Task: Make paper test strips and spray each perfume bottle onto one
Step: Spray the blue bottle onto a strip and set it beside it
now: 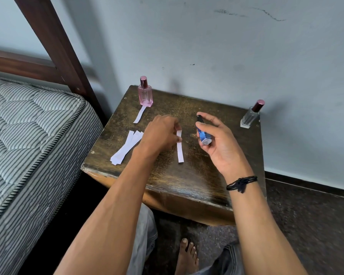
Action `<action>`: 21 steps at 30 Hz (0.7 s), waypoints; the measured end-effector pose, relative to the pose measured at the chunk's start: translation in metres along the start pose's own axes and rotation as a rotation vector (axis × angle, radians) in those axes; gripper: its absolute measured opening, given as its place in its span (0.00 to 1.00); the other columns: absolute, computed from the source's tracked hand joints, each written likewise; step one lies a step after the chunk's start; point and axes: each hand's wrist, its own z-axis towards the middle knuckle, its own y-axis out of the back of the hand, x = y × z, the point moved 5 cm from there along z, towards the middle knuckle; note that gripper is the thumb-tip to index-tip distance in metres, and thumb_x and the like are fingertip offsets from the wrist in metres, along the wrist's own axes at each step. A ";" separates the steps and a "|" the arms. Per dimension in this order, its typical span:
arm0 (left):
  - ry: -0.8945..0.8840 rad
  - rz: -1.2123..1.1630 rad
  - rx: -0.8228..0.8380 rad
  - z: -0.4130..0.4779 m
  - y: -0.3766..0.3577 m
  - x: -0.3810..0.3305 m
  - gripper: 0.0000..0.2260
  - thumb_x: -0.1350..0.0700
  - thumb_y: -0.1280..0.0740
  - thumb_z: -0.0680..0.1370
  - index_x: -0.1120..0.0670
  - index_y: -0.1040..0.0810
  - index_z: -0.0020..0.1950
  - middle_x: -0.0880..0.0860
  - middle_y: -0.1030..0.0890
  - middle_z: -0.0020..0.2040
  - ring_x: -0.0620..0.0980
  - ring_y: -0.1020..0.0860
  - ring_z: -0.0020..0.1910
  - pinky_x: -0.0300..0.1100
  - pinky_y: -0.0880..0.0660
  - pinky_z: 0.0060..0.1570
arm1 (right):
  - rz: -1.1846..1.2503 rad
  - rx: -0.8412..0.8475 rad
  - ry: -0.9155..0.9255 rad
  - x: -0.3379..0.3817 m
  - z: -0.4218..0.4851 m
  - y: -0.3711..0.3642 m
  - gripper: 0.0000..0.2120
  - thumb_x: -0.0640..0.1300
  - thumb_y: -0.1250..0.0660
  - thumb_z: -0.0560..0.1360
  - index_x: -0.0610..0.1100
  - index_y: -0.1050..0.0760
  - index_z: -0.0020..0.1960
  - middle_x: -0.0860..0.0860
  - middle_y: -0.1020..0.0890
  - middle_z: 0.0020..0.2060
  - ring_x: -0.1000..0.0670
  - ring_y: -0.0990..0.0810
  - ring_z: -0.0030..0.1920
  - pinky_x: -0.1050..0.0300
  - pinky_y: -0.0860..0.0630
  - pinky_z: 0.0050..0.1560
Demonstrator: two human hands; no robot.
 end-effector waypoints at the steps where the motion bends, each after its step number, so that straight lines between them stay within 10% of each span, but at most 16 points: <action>1: 0.016 -0.030 -0.009 0.001 0.001 0.001 0.09 0.53 0.22 0.71 0.50 0.18 0.49 0.47 0.20 0.45 0.52 0.22 0.53 0.52 0.23 0.56 | 0.000 -0.005 -0.009 0.000 0.000 0.000 0.16 0.35 0.27 0.75 0.48 0.16 0.59 0.49 0.19 0.43 0.53 0.25 0.38 0.64 0.31 0.31; 10: 0.204 -0.352 -0.079 0.003 0.013 0.020 0.04 0.55 0.24 0.74 0.47 0.15 0.46 0.47 0.16 0.39 0.46 0.20 0.36 0.46 0.19 0.43 | -0.403 -0.076 0.080 -0.002 0.001 0.000 0.10 0.40 0.29 0.78 0.51 0.17 0.57 0.52 0.23 0.36 0.55 0.28 0.33 0.65 0.32 0.30; 21: 0.197 -0.357 -0.053 0.000 0.019 0.021 0.05 0.57 0.26 0.76 0.51 0.14 0.51 0.46 0.16 0.39 0.43 0.19 0.39 0.38 0.24 0.37 | -1.210 0.001 0.408 -0.013 0.003 -0.017 0.11 0.50 0.37 0.81 0.56 0.27 0.63 0.54 0.22 0.39 0.47 0.21 0.39 0.51 0.27 0.38</action>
